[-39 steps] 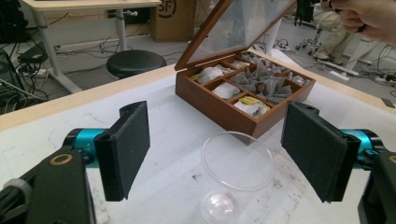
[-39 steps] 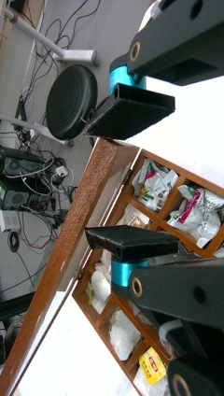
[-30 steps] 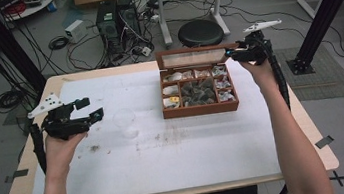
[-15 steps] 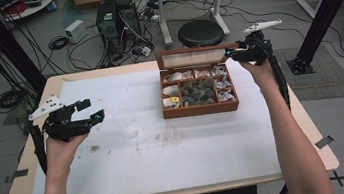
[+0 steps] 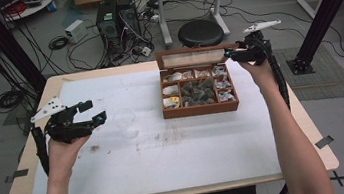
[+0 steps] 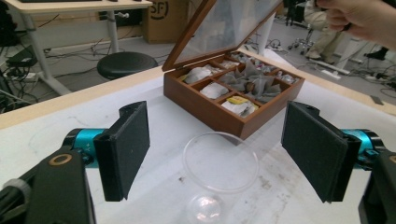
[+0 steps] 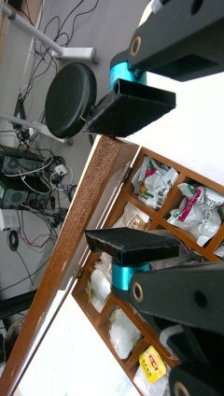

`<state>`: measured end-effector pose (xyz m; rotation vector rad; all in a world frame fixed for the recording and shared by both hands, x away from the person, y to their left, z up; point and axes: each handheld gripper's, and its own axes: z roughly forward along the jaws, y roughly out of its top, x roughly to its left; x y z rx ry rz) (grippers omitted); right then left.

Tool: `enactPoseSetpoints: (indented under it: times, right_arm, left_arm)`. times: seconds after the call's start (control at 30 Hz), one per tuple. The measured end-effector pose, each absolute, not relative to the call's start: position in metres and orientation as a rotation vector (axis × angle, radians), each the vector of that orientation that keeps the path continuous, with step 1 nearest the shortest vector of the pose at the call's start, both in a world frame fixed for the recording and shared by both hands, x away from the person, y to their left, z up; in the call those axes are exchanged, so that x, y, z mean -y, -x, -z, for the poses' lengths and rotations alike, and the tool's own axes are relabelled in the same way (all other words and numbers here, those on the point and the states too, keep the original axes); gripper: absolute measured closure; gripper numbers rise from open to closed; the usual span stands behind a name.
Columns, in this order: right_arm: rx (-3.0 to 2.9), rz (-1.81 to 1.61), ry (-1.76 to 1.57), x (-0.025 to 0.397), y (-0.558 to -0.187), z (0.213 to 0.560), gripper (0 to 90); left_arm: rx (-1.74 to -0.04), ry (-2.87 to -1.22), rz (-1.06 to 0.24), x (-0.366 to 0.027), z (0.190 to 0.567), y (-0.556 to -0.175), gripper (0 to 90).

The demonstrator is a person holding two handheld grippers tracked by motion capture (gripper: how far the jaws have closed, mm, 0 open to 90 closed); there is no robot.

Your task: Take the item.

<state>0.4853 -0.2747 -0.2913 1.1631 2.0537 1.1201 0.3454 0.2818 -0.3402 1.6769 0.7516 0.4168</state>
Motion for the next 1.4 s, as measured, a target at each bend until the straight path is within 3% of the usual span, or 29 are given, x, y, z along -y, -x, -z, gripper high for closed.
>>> enactPoseSetpoints:
  times: [0.63, 1.4]
  right_arm:
    - [-2.051, -1.138, -1.153, 0.276, -0.487, 0.292, 43.4]
    - [-2.059, -1.137, -1.145, 0.277, -0.487, 0.292, 43.4]
  left_arm:
    - [-0.627, -1.746, -0.339, -0.211, 0.316, -0.357, 23.6]
    - [-0.575, -1.804, -0.284, -0.104, 0.328, -0.4, 23.6]
